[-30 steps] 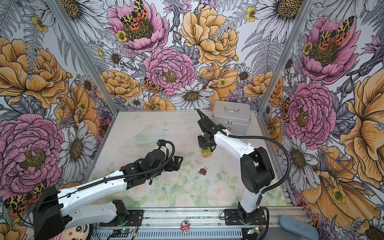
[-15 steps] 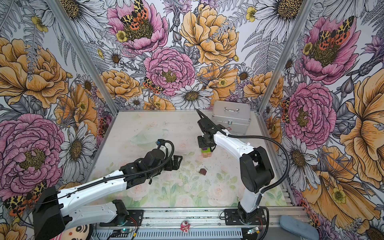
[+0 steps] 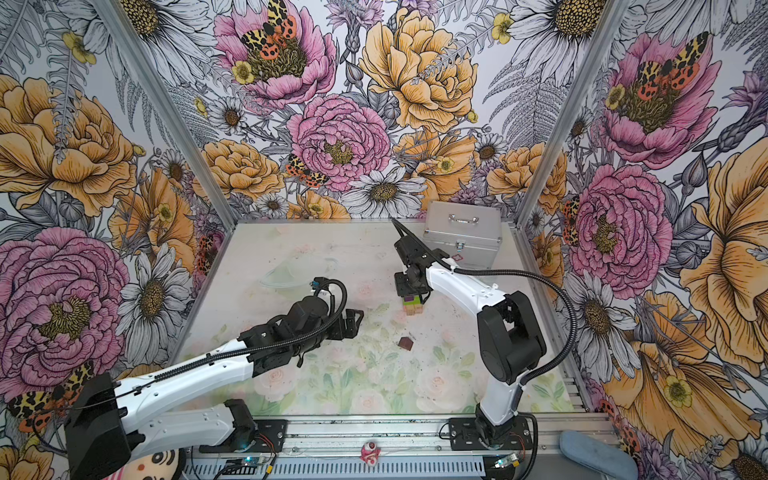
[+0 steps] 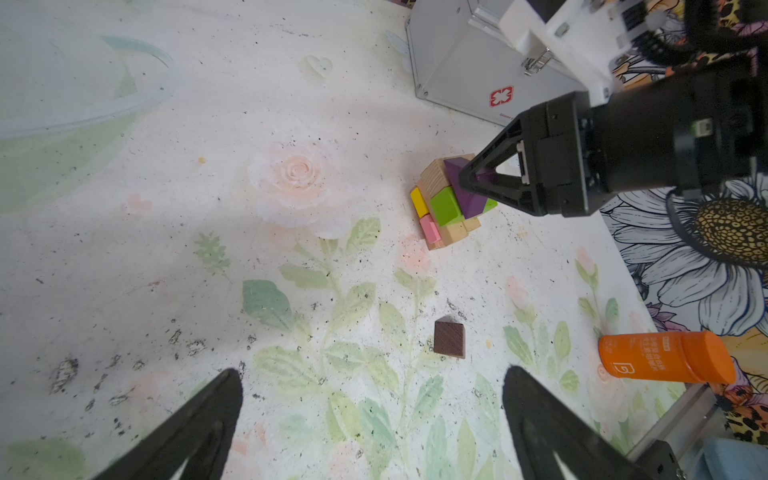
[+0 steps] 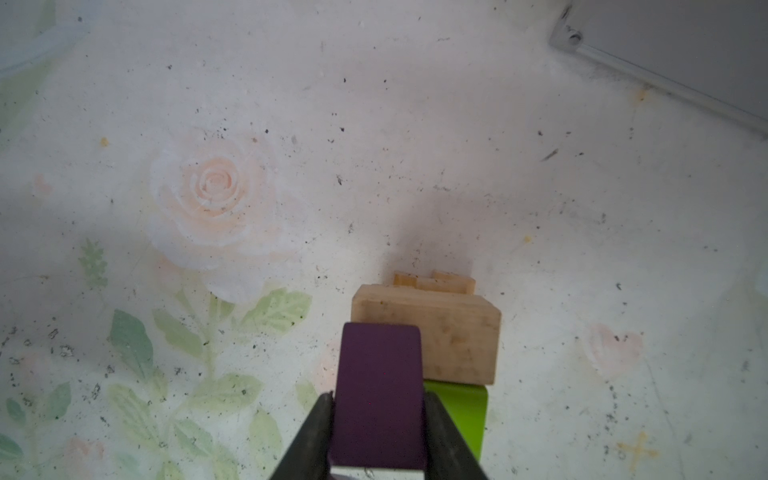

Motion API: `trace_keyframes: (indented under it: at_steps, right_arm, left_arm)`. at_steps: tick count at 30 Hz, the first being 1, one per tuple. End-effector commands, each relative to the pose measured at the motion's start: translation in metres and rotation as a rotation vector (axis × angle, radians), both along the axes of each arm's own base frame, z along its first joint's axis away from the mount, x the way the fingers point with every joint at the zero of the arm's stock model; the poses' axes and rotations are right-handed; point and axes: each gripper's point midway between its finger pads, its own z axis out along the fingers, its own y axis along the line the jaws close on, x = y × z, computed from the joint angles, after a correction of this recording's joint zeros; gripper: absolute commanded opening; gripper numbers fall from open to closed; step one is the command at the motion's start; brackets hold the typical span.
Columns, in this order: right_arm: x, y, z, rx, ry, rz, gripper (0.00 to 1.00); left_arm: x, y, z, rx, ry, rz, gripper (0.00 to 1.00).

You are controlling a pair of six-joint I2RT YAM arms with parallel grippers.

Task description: Build the wood block tower

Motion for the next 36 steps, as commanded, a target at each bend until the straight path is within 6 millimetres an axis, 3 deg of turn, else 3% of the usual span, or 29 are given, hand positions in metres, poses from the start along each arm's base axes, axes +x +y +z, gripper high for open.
trace_keyframes:
  at_steps: [1, 7, 10, 16, 36]
  right_arm:
    - [0.010, 0.002, 0.006, 0.010, -0.020, -0.013, 0.39]
    - [0.010, 0.002, 0.009, 0.012, -0.028, -0.015, 0.51]
    - [0.011, 0.002, 0.014, 0.016, -0.042, -0.014, 0.52]
    - [0.011, 0.001, 0.025, 0.025, -0.064, -0.016, 0.50]
    - [0.003, -0.004, 0.009, -0.013, -0.022, -0.021, 0.44]
  left_arm:
    - [0.001, -0.002, 0.008, -0.020, -0.022, -0.016, 0.99]
    - [0.001, -0.002, 0.008, -0.021, -0.021, -0.018, 0.99]
    - [0.001, -0.001, 0.008, -0.023, -0.022, -0.016, 0.99]
    - [0.002, -0.001, 0.009, -0.024, -0.024, -0.014, 0.99]
    - [0.000, 0.007, 0.009, -0.029, -0.028, 0.002, 0.99]
